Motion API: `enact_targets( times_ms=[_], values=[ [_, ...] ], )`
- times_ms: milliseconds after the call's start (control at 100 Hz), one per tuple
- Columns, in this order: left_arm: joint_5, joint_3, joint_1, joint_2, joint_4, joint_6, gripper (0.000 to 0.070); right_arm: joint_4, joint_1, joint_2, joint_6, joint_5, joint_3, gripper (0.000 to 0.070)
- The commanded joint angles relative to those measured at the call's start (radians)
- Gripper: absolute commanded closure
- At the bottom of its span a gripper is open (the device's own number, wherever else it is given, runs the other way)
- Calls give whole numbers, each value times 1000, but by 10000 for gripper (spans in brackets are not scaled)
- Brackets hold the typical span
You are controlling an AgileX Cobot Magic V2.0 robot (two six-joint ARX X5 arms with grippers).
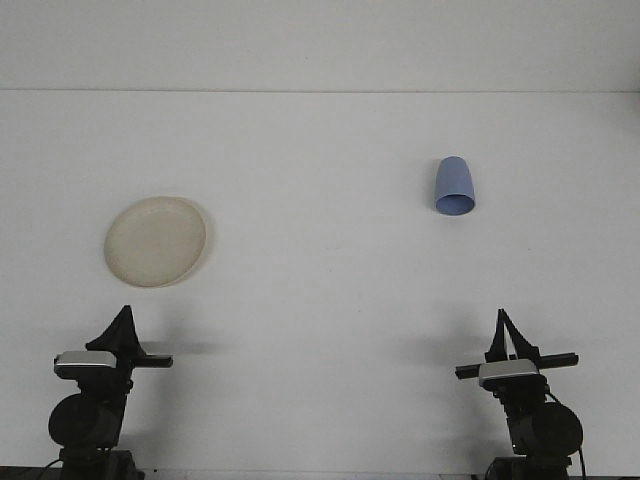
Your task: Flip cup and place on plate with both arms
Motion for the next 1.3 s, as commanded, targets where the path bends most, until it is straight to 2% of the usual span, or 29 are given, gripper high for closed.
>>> enact_targets(
  times_ms=[0, 740, 839, 959, 1059, 1119, 1159, 1199, 1289],
  values=[
    [-4, -20, 2, -2, 10, -1, 685, 10, 1, 0, 0, -1, -2, 700],
    [-4, -20, 2, -2, 10, -1, 685, 11, 1, 0, 11, -7, -2, 700],
    [-4, -20, 2, -2, 10, -1, 685, 18, 1, 0, 87, -16, -2, 700],
    [-4, -20, 2, -2, 10, -1, 685, 25, 1, 0, 249, -35, -2, 700],
    [-4, -20, 2, -2, 10, -1, 685, 29, 1, 0, 437, -9, -2, 700],
    [-4, -20, 2, -2, 10, -1, 685, 37, 1, 0, 568, 33, 3, 700],
    [-4, -20, 2, -2, 10, -1, 685, 33, 0, 0, 626, 69, 16, 700],
    [-4, -20, 2, -2, 10, -1, 685, 25, 1, 2, 657, 96, 39, 700],
    [-4, -20, 2, -2, 10, -1, 686, 9, 1, 37, 661, 108, 114, 700]
  ],
)
